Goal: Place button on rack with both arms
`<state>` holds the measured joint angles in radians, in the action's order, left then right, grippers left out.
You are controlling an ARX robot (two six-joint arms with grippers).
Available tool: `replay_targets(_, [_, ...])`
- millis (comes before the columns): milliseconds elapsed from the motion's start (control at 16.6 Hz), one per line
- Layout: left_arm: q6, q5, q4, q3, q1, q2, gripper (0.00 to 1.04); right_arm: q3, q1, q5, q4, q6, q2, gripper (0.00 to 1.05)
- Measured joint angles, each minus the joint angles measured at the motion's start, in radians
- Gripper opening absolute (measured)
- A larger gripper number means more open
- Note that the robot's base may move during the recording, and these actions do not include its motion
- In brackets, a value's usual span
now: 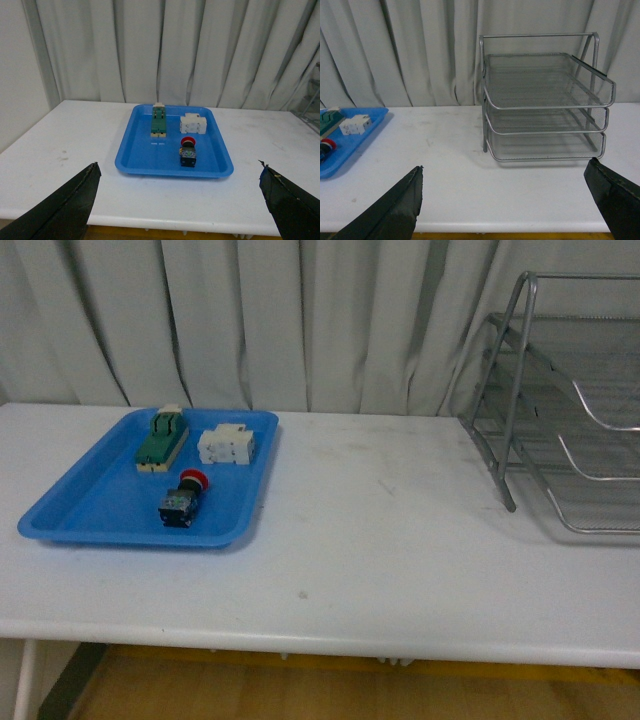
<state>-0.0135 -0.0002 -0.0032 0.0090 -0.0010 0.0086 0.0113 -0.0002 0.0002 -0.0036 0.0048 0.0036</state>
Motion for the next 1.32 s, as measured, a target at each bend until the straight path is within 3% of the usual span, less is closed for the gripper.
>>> replay_targets(60, [0.000,-0.001,0.000,0.000,0.000,0.000,0.98,0.005,-0.058,-0.144,0.003,0.026,0.038,0.98])
replay_targets(120, [0.000,0.002,0.001,0.000,0.000,0.000,0.98,0.023,-0.168,-0.336,0.105,0.064,0.188,0.98])
replay_targets(240, [0.000,0.000,0.000,0.000,0.000,0.000,0.98,0.077,-0.227,-0.524,0.338,0.091,0.426,0.98])
replay_targets(361, [0.000,0.000,0.000,0.000,0.000,0.000,0.98,0.202,-0.298,-0.510,0.635,0.109,0.748,0.98])
replay_targets(481, [0.000,0.000,0.000,0.000,0.000,0.000,0.98,0.331,-0.349,-0.457,0.790,0.132,1.001,0.98])
replay_targets(721, [0.000,0.000,0.000,0.000,0.000,0.000,0.98,0.718,-0.487,-0.337,0.752,0.282,1.515,0.98])
replay_targets(842, [0.000,0.000,0.000,0.000,0.000,0.000,0.98,0.812,-0.553,-0.394,0.775,0.436,1.652,0.98])
replay_targets(962, [0.000,0.000,0.000,0.000,0.000,0.000,0.98,0.794,-0.602,-0.496,0.906,0.668,1.725,0.98])
replay_targets(1263, [0.000,0.000,0.000,0.000,0.000,0.000,0.98,0.730,-0.622,-0.624,1.275,1.151,1.953,0.98])
replay_targets(1323, [0.000,0.000,0.000,0.000,0.000,0.000,0.98,0.731,-0.622,-0.642,1.292,1.223,1.987,0.98])
